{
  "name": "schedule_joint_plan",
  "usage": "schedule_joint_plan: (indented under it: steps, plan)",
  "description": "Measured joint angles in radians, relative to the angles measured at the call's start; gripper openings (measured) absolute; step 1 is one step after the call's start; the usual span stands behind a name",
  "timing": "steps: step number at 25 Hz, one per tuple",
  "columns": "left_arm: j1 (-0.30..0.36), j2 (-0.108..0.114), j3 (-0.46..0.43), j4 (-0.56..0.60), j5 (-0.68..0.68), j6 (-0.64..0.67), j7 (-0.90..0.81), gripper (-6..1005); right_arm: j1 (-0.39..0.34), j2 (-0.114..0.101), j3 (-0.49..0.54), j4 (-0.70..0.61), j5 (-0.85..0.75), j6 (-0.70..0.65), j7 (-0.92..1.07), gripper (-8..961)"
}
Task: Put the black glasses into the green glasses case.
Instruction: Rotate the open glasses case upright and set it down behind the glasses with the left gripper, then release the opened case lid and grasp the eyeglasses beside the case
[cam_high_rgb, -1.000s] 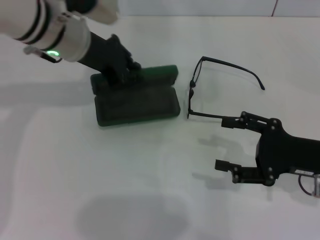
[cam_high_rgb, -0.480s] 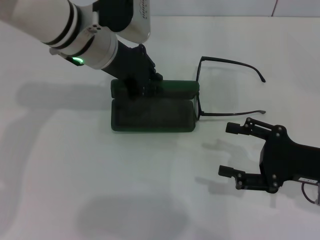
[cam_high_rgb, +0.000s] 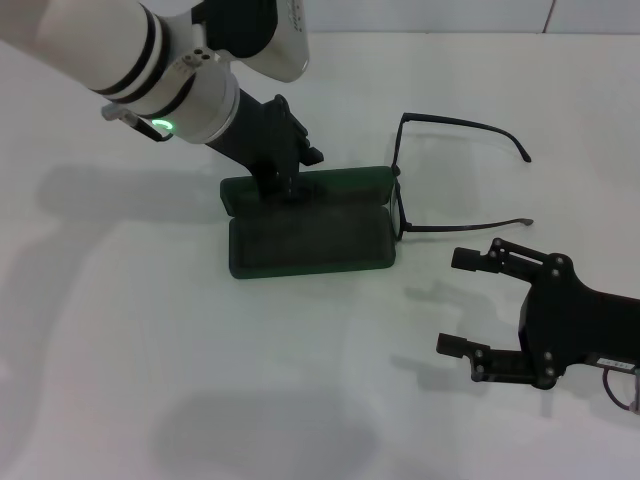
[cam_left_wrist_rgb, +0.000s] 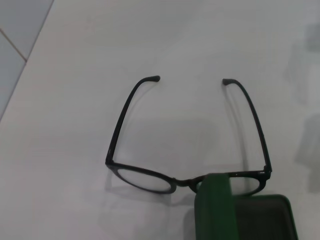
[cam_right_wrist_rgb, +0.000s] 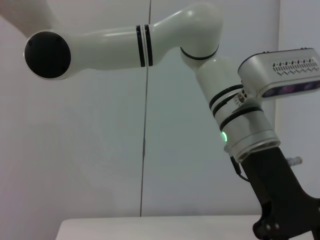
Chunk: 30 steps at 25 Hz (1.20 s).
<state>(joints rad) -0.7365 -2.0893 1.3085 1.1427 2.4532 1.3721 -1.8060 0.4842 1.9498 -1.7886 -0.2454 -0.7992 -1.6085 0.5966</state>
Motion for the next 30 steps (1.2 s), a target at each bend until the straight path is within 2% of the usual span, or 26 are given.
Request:
schedule_joint_plan:
  steps: [4, 8, 12, 14, 15, 19, 20, 21, 24, 26, 30]
  plan:
    - [0.012, 0.0, 0.0, 0.028, -0.024, 0.008, -0.002, 330, 0.0, 0.001, 0.0, 0.0, 0.0, 0.003, 0.0, 809]
    - [0.023, 0.001, -0.013, 0.039, -0.11, 0.009, 0.008, 455, 0.001, 0.001, 0.0, 0.0, 0.0, 0.003, 0.0, 809]
    - [0.086, 0.003, -0.075, 0.046, -0.334, 0.01, 0.094, 594, -0.002, 0.004, 0.035, 0.005, 0.011, 0.0, 0.0, 809]
    - [0.157, 0.0, -0.101, 0.036, -0.529, 0.009, 0.189, 664, -0.009, 0.009, 0.082, 0.008, 0.012, 0.006, 0.001, 809]
    - [0.186, -0.001, -0.101, 0.023, -0.604, 0.009, 0.223, 662, -0.016, 0.016, 0.123, 0.008, 0.012, 0.015, 0.001, 809]
    - [0.331, -0.002, -0.08, -0.141, -0.995, 0.04, 0.478, 654, -0.025, 0.031, 0.246, 0.002, 0.012, 0.05, 0.005, 809]
    - [0.331, -0.002, -0.08, -0.141, -0.995, 0.04, 0.478, 654, -0.023, 0.032, 0.27, 0.0, 0.012, 0.06, 0.007, 809]
    - [0.376, -0.002, -0.076, -0.323, -1.175, 0.091, 0.644, 654, -0.02, 0.033, 0.287, -0.001, 0.012, 0.069, 0.009, 809]
    - [0.392, 0.001, -0.082, -0.546, -1.348, 0.153, 0.808, 655, -0.004, 0.032, 0.343, -0.007, 0.011, 0.113, 0.015, 809]
    - [0.396, 0.002, -0.083, -0.66, -1.408, 0.185, 0.894, 655, 0.007, 0.03, 0.363, -0.04, 0.007, 0.164, 0.037, 809]
    - [0.419, 0.0, -0.088, -0.767, -1.441, 0.202, 0.992, 654, 0.011, 0.012, 0.364, -0.225, -0.065, 0.352, 0.158, 809]
